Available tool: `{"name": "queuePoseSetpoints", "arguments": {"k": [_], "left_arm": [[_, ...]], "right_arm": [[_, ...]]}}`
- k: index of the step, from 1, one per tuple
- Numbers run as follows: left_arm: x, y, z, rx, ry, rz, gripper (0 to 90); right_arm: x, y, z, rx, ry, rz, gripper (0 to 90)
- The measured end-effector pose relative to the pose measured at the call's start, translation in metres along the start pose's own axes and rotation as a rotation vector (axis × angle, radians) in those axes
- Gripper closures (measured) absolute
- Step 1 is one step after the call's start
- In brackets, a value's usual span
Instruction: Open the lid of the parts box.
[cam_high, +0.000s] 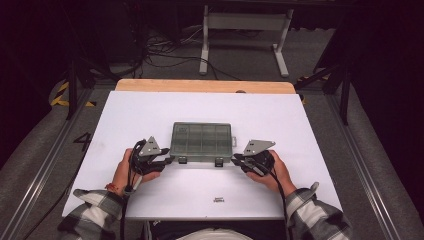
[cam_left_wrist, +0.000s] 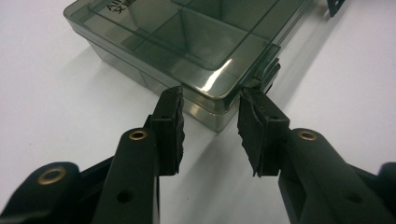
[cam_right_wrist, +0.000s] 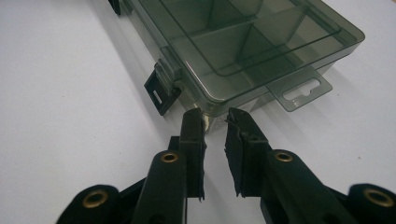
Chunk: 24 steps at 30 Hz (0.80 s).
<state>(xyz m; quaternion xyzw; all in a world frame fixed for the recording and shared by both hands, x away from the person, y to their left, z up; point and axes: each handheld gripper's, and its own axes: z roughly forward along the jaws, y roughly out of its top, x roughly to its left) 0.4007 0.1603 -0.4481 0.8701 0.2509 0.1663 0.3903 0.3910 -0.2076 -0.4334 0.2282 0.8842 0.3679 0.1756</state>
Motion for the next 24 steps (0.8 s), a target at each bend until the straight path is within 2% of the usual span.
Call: {"name": "queuePoseSetpoints", "arguments": {"k": [6, 9, 16, 24], "left_arm": [[0.0017, -0.0009, 0.0013, 0.005, -0.002, -0.01, 62.3], [0.0017, -0.0012, 0.0011, 0.008, -0.006, -0.011, 63.2], [0.0015, -0.0012, 0.0011, 0.009, -0.009, -0.011, 64.1], [0.001, -0.0008, 0.0008, 0.011, -0.011, 0.0, 66.6]], "right_arm": [[-0.0021, -0.0003, 0.0042, 0.019, 0.006, 0.011, 74.1], [-0.0021, -0.0003, 0.0066, 0.035, 0.013, 0.009, 75.7], [-0.0029, -0.0005, 0.0059, 0.023, 0.024, 0.015, 76.6], [-0.0051, -0.0011, 0.0053, 0.021, 0.017, 0.026, 77.2]]}}
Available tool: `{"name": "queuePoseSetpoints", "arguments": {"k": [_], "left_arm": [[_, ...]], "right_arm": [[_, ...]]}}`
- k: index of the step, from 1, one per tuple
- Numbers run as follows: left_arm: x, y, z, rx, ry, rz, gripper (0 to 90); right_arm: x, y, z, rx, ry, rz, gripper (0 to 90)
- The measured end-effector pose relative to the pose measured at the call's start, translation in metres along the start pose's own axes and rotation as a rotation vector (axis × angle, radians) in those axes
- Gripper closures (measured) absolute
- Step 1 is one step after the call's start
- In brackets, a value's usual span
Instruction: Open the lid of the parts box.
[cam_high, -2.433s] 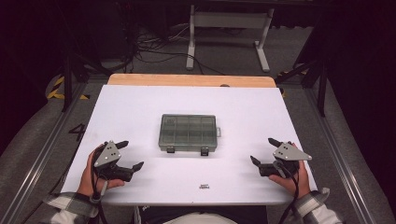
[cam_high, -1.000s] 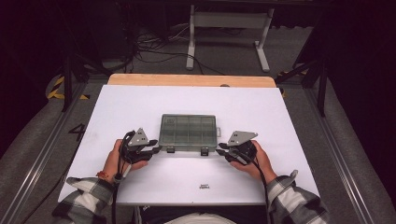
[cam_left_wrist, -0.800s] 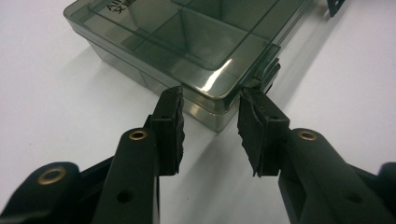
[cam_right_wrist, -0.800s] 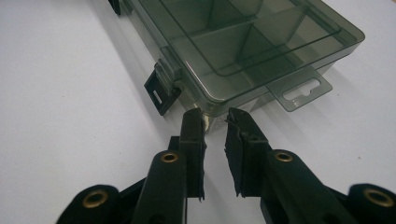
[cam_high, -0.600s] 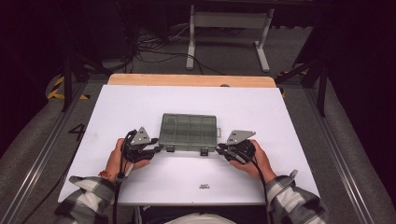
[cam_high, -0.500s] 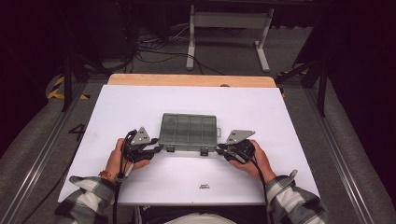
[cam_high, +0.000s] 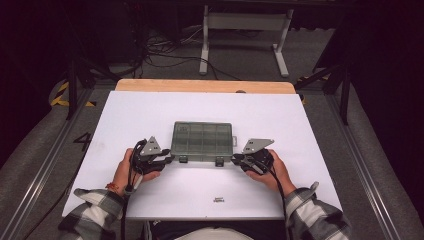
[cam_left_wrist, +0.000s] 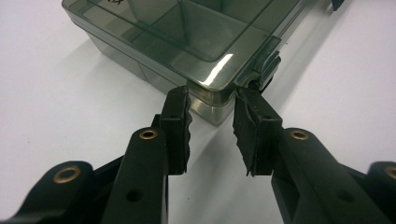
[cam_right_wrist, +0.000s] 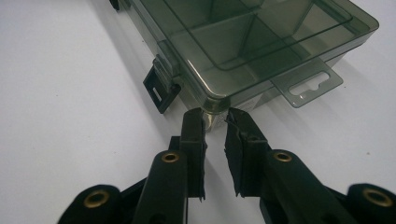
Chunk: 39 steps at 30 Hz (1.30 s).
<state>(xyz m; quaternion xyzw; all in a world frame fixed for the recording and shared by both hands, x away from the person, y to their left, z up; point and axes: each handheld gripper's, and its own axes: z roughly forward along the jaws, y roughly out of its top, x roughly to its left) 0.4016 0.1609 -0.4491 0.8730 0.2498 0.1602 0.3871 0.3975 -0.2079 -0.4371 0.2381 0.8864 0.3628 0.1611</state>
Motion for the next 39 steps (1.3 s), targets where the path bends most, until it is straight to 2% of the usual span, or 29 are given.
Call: {"name": "queuePoseSetpoints", "arguments": {"k": [5, 15, 25, 30, 39], "left_arm": [[-0.0003, 0.0002, -0.0007, -0.005, 0.002, 0.002, 67.4], [-0.0003, 0.0, -0.0004, -0.001, 0.003, -0.004, 69.1], [0.0014, -0.0012, 0.0013, -0.005, -0.003, -0.012, 73.6], [0.0019, -0.0008, 0.0022, -0.008, -0.002, -0.012, 70.9], [0.0009, -0.0009, -0.001, -0.019, -0.009, -0.01, 75.9]], "right_arm": [[-0.0008, -0.0003, -0.0017, -0.013, -0.005, 0.011, 76.1], [-0.0007, 0.0015, -0.0007, 0.006, -0.002, 0.011, 77.2], [-0.0019, 0.0033, 0.0014, 0.019, -0.012, 0.023, 73.4], [-0.0036, 0.0036, 0.0013, 0.012, -0.007, 0.027, 72.8], [-0.0035, 0.0039, -0.0016, -0.007, -0.031, 0.025, 74.6]]}}
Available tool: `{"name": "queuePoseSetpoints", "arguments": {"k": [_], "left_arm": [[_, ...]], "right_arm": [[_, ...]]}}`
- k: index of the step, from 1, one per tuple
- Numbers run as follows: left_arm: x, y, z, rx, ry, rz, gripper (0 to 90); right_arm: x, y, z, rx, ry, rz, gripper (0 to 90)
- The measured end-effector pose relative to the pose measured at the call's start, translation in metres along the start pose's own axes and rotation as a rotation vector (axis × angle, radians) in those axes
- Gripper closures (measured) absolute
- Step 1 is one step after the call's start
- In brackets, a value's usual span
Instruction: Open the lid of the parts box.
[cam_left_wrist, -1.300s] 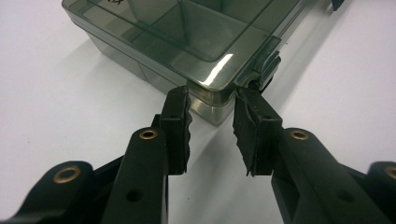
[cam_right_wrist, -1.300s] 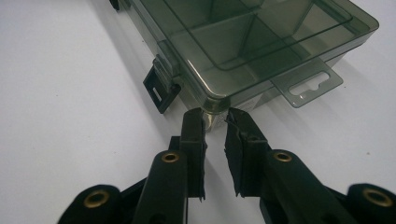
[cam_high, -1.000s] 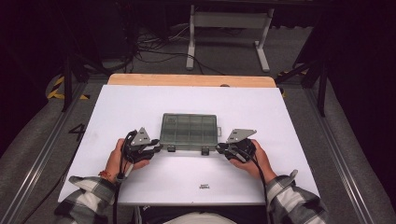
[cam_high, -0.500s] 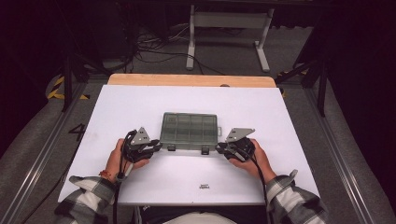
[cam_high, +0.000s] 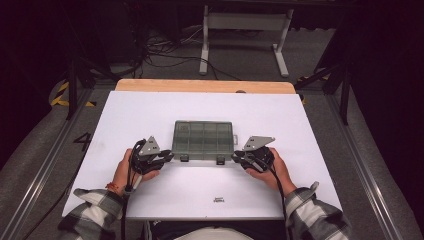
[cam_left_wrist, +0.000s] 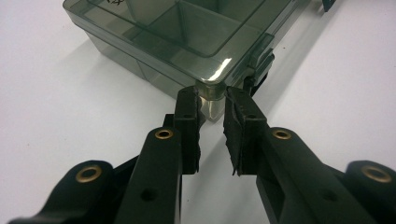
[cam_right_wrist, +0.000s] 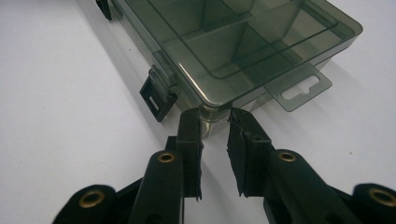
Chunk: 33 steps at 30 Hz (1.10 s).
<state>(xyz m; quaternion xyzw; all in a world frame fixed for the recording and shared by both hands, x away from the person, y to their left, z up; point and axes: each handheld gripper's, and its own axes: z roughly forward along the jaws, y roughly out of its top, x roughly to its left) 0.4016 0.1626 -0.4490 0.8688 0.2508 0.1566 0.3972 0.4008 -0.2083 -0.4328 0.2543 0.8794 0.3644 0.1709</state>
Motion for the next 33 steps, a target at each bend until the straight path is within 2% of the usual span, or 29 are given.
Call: {"name": "queuePoseSetpoints", "arguments": {"k": [3, 6, 9, 15, 20, 21, 23, 28, 30, 33], "left_arm": [[0.001, 0.0, 0.001, -0.004, -0.001, 0.0, 75.5], [0.002, 0.0, 0.003, -0.001, 0.018, -0.007, 66.7], [0.003, -0.001, 0.004, 0.001, 0.005, -0.021, 64.4], [0.002, 0.0, 0.005, -0.003, -0.004, -0.012, 69.4], [0.002, 0.001, 0.004, -0.006, 0.0, -0.006, 69.3], [0.002, 0.001, 0.004, -0.008, 0.002, -0.004, 69.5], [0.003, 0.001, 0.0, -0.028, -0.003, -0.004, 70.5], [0.003, 0.001, -0.003, -0.041, 0.018, 0.007, 68.0], [0.003, 0.002, -0.005, -0.056, 0.015, 0.013, 65.5], [0.002, 0.004, -0.007, -0.066, 0.033, 0.033, 60.7]], "right_arm": [[-0.001, -0.001, 0.001, -0.001, 0.005, 0.01, 74.4], [-0.003, -0.002, 0.003, 0.014, 0.024, 0.022, 71.5], [-0.003, -0.001, 0.005, 0.015, 0.026, 0.021, 71.6], [-0.002, -0.001, 0.004, 0.008, 0.025, 0.016, 74.0], [-0.002, -0.001, 0.003, -0.001, 0.02, 0.015, 75.8], [-0.002, 0.0, 0.002, -0.004, 0.013, 0.002, 76.6], [-0.002, 0.0, 0.0, -0.021, 0.012, 0.008, 77.1], [-0.002, 0.001, -0.002, -0.045, 0.007, -0.005, 78.0], [-0.002, 0.002, -0.003, -0.052, 0.003, -0.008, 78.3], [-0.002, 0.003, -0.007, -0.071, -0.012, -0.011, 78.6]]}}
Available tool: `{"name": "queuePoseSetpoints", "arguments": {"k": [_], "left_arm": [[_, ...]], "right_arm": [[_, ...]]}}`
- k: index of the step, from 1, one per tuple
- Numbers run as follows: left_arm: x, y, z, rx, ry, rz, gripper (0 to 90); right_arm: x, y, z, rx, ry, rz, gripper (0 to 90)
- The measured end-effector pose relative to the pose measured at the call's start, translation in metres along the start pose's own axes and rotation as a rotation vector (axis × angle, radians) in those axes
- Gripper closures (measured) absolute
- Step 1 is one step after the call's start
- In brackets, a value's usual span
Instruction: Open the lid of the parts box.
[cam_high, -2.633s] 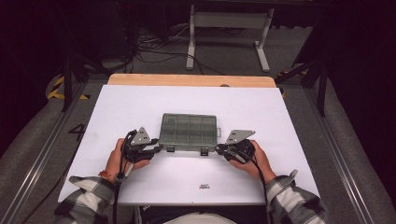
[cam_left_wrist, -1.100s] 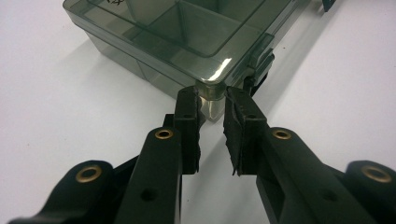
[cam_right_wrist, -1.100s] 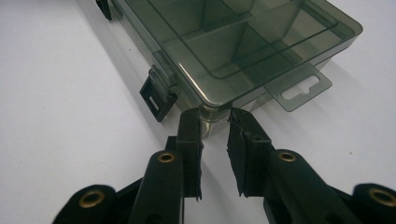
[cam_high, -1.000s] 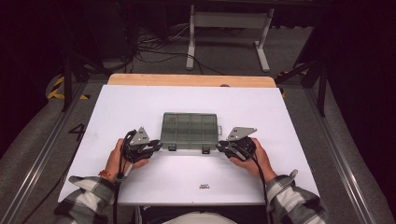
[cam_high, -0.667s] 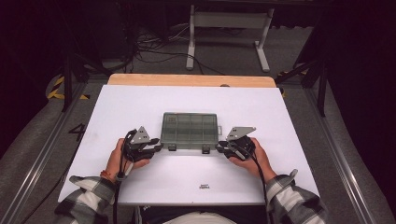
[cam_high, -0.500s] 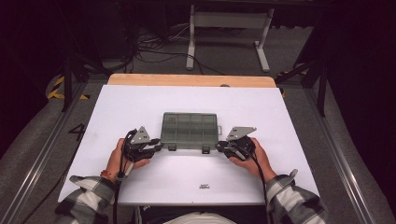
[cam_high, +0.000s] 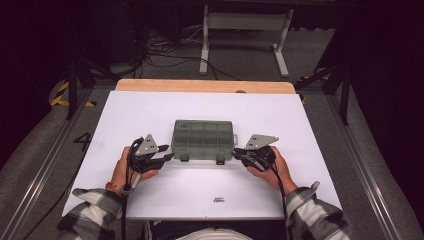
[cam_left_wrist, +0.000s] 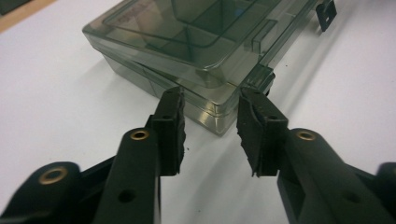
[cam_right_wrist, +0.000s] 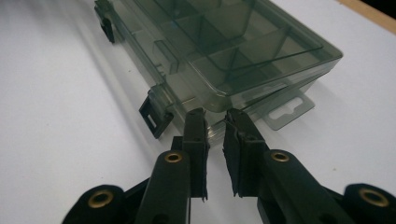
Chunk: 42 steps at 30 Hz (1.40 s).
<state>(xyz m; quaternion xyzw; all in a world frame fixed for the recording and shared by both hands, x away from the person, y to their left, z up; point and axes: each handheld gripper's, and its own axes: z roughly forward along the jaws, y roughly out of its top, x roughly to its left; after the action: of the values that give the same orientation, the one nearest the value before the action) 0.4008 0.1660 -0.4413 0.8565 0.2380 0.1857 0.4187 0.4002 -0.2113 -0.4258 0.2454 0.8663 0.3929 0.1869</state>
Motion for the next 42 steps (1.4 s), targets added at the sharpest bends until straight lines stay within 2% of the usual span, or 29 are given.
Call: {"name": "queuePoseSetpoints", "arguments": {"k": [3, 4, 6, 7, 9, 10, 11, 12, 13, 14, 16, 18, 20, 21, 22, 23, 24, 28, 31, 35, 39, 42], "left_arm": [[0.003, 0.004, -0.001, 0.003, 0.024, 0.027, 53.2], [0.005, 0.006, -0.002, -0.005, 0.025, 0.025, 50.2], [0.007, 0.01, -0.001, -0.02, 0.04, 0.03, 38.5], [0.008, 0.012, -0.001, -0.022, 0.057, 0.049, 34.9], [0.008, 0.013, 0.0, -0.027, 0.066, 0.051, 31.0], [0.008, 0.014, 0.001, -0.031, 0.075, 0.057, 28.8], [0.009, 0.015, 0.001, -0.033, 0.089, 0.056, 28.8], [0.009, 0.016, 0.003, -0.031, 0.114, 0.055, 24.3], [0.009, 0.019, 0.005, -0.016, 0.142, 0.06, 24.3], [0.008, 0.021, 0.006, -0.025, 0.157, 0.063, 23.2], [0.007, 0.025, 0.006, -0.039, 0.16, 0.078, 24.0], [0.006, 0.028, 0.007, -0.036, 0.167, 0.091, 26.0], [0.008, 0.031, 0.009, -0.034, 0.157, 0.11, 29.3], [0.008, 0.031, 0.009, -0.034, 0.157, 0.11, 36.9], [0.01, 0.033, 0.009, -0.031, 0.137, 0.122, 36.9], [0.01, 0.035, 0.009, -0.026, 0.132, 0.133, 42.8], [0.011, 0.037, 0.01, -0.025, 0.125, 0.142, 44.8], [0.016, 0.043, 0.01, -0.032, 0.13, 0.155, 53.3], [0.023, 0.049, 0.007, -0.066, 0.121, 0.146, 58.6], [0.029, 0.054, 0.006, -0.083, 0.132, 0.149, 64.7], [0.033, 0.056, 0.006, -0.095, 0.138, 0.139, 68.8], [0.038, 0.058, 0.006, -0.127, 0.134, 0.108, 70.5]], "right_arm": [[-0.002, 0.001, -0.001, -0.022, -0.032, -0.011, 71.6], [-0.003, 0.001, -0.001, -0.037, -0.046, -0.014, 68.6], [-0.007, 0.002, 0.001, -0.066, -0.075, -0.014, 67.0], [-0.007, 0.003, 0.002, -0.072, -0.082, -0.022, 64.5], [-0.008, 0.004, 0.003, -0.076, -0.111, -0.042, 59.8], [-0.008, 0.004, 0.003, -0.082, -0.111, -0.047, 58.0], [-0.008, 0.004, 0.003, -0.082, -0.111, -0.047, 58.0], [-0.008, 0.005, 0.003, -0.086, -0.126, -0.072, 52.9], [-0.008, 0.005, 0.003, -0.086, -0.126, -0.072, 52.9], [-0.008, 0.007, 0.002, -0.096, -0.132, -0.074, 52.8], [-0.009, 0.01, 0.0, -0.109, -0.147, -0.084, 53.1], [-0.01, 0.012, -0.002, -0.119, -0.157, -0.099, 56.3], [-0.01, 0.015, -0.003, -0.133, -0.171, -0.111, 60.4], [-0.01, 0.015, -0.003, -0.133, -0.171, -0.111, 60.4], [-0.011, 0.017, -0.004, -0.13, -0.174, -0.131, 61.8], [-0.011, 0.018, -0.004, -0.128, -0.182, -0.147, 64.2], [-0.011, 0.02, -0.004, -0.125, -0.182, -0.16, 66.0], [-0.014, 0.025, -0.005, -0.132, -0.183, -0.178, 73.2], [-0.018, 0.028, -0.007, -0.147, -0.173, -0.159, 74.7], [-0.024, 0.031, -0.01, -0.164, -0.159, -0.127, 77.4], [-0.028, 0.037, -0.011, -0.167, -0.16, -0.13, 77.5], [-0.033, 0.041, -0.012, -0.178, -0.142, -0.101, 77.8]]}}
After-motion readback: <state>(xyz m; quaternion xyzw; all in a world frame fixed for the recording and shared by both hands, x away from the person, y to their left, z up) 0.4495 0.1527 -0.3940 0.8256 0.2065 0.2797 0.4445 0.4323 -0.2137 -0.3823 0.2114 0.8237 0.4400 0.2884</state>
